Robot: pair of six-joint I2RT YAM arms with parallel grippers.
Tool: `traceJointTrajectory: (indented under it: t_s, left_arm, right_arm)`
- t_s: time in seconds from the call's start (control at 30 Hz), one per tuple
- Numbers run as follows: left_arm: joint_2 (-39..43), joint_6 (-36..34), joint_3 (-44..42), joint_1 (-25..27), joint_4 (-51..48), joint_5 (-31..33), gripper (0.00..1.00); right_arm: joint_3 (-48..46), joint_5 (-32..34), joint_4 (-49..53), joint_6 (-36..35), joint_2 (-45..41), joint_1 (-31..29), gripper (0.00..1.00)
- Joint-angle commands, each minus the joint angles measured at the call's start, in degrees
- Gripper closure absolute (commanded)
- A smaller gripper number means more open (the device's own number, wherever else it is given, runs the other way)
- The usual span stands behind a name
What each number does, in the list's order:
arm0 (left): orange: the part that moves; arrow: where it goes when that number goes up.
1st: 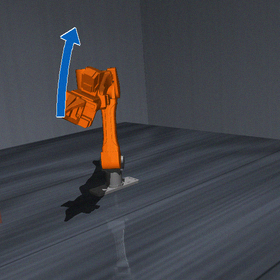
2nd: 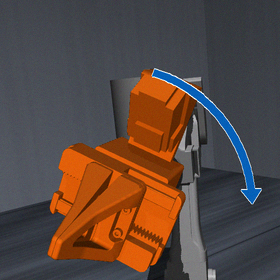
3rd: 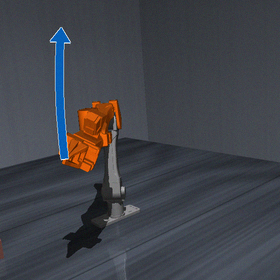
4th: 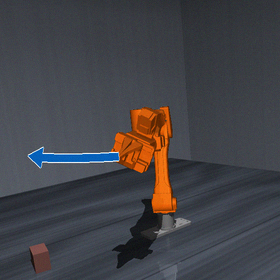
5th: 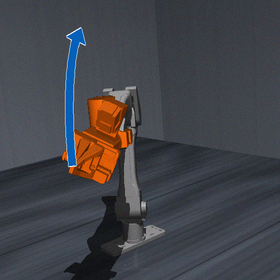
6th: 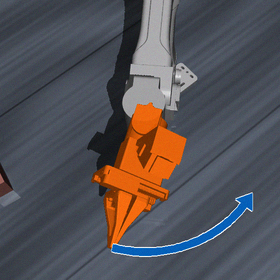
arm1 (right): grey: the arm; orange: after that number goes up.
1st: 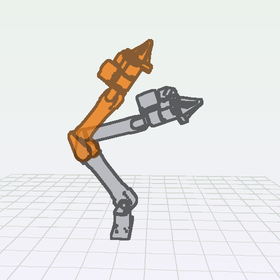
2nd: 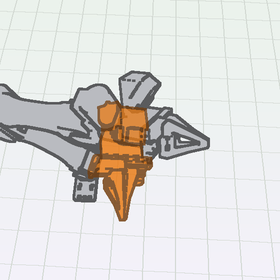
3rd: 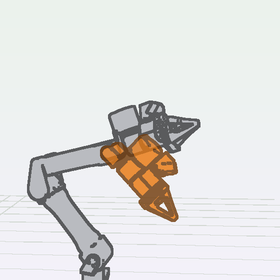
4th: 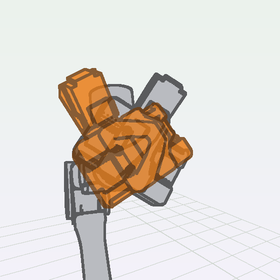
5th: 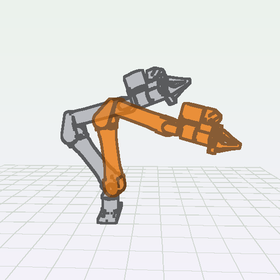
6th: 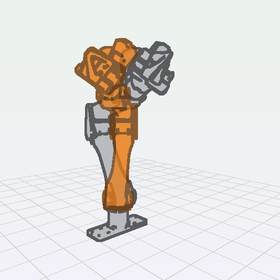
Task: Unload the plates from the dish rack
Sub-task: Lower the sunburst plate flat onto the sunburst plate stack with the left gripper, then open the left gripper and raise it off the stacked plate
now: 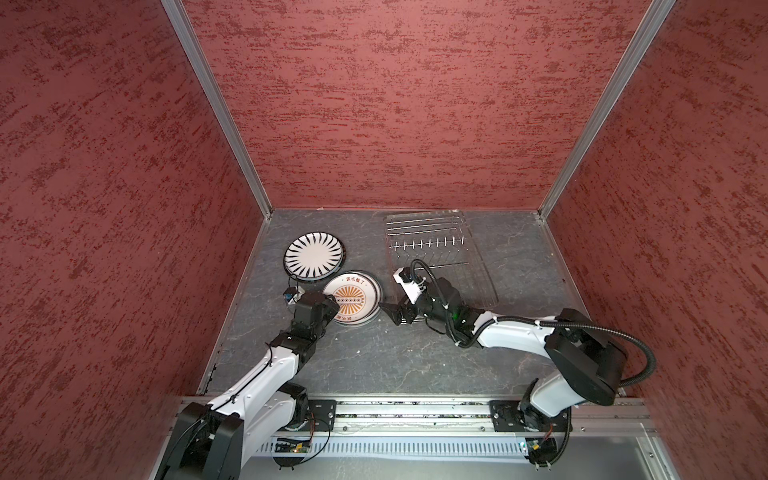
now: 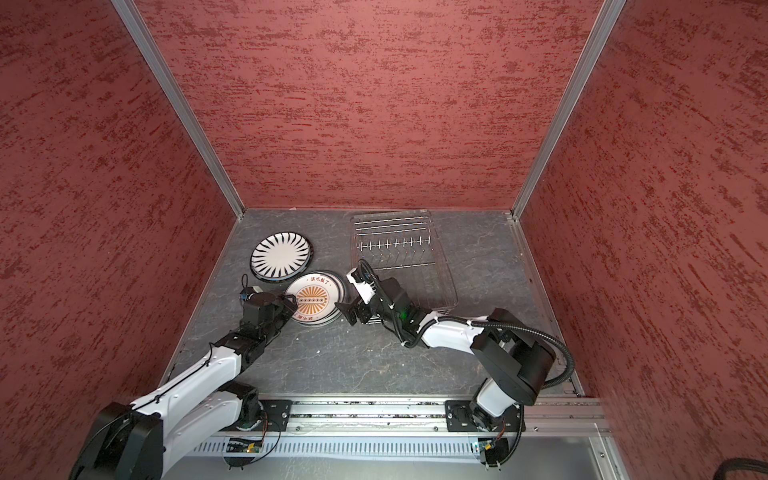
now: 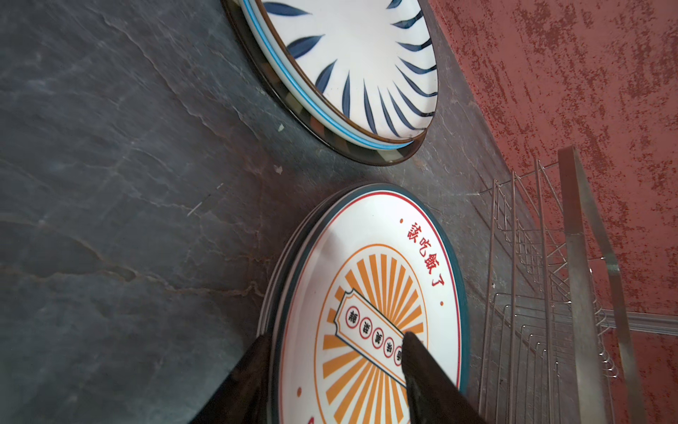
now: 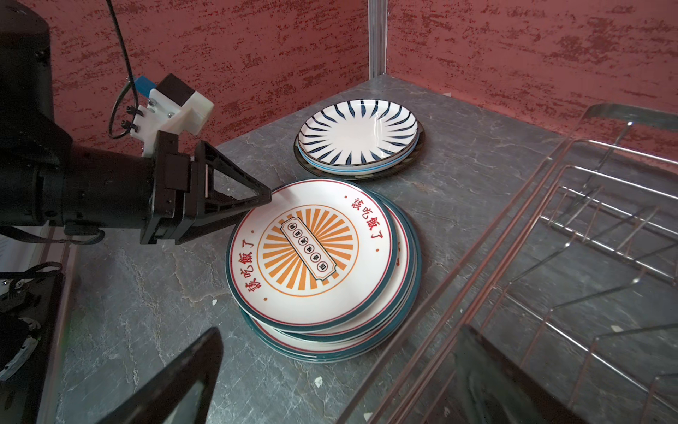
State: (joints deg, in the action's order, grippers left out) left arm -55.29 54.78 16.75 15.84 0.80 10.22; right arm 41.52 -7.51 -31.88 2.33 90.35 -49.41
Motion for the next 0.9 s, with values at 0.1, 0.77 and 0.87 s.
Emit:
traceJointTrajectory:
  t_s: [0.1, 0.77, 0.87]
  left_arm:
    - [-1.2, -0.6, 1.7, 1.5, -0.8, 1.6, 0.51]
    - [-4.8, -1.5, 3.5, 5.8, 0.0, 4.9, 0.54]
    - [-4.7, -0.9, 3.5, 5.5, -0.7, 5.3, 0.53]
  right_arm:
    - [0.4, 2.2, -2.2, -1.8, 0.9, -0.4, 0.01]
    - [0.4, 4.1, -2.0, -1.5, 1.6, -0.4, 0.01]
    - [0.2, 4.4, -1.9, -1.5, 1.4, -0.4, 0.01]
